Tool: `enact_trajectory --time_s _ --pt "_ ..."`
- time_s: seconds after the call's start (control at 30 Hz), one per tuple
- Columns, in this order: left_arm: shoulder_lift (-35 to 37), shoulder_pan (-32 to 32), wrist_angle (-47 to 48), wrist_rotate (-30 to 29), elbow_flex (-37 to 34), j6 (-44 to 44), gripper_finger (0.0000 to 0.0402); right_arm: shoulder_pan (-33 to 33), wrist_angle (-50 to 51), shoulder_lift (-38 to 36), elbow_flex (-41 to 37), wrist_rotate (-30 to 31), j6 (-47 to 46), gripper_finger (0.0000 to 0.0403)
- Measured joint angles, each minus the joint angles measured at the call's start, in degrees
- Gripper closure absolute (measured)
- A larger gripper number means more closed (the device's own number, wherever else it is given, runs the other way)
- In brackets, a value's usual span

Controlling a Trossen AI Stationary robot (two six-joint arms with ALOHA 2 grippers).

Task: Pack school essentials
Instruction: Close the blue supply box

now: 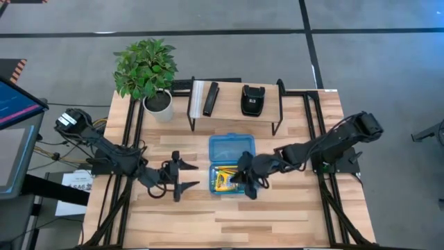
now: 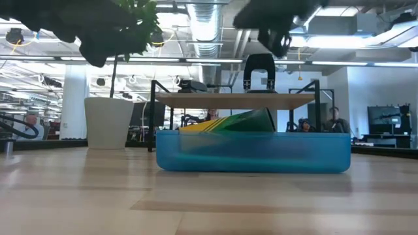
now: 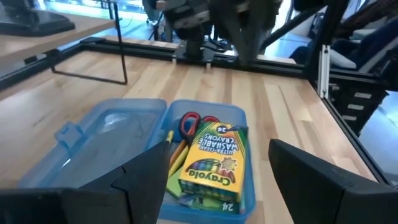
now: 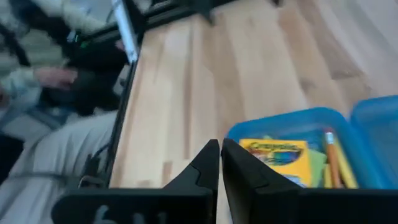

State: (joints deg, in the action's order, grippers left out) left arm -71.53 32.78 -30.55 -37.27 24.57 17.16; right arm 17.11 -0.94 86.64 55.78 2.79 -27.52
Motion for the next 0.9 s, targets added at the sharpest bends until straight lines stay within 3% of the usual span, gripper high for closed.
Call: enact_trajectory --time_s 0.23,0.4,0.6,0.9 --pt "-0.09 -2.95 1.79 0.99 -0.1 0.95 0.0141 -6.2 -14.13 -5.62 -17.37 0.06 -6.78 0.0372" --pt "-0.93 -8.84 7.4 3.7 -0.16 4.37 0.0141 -9.71 -18.05 -9.7 -24.02 0.18 -8.85 0.0368" --pt "-3.56 -16.45 6.38 11.16 -0.13 9.93 0.0141 -13.18 -10.04 -12.85 -25.22 2.68 -12.76 0.0366" --pt "-7.75 -22.87 9.98 14.65 -0.17 12.5 0.0146 -16.84 2.58 -14.87 -25.17 4.58 -13.19 0.0357"
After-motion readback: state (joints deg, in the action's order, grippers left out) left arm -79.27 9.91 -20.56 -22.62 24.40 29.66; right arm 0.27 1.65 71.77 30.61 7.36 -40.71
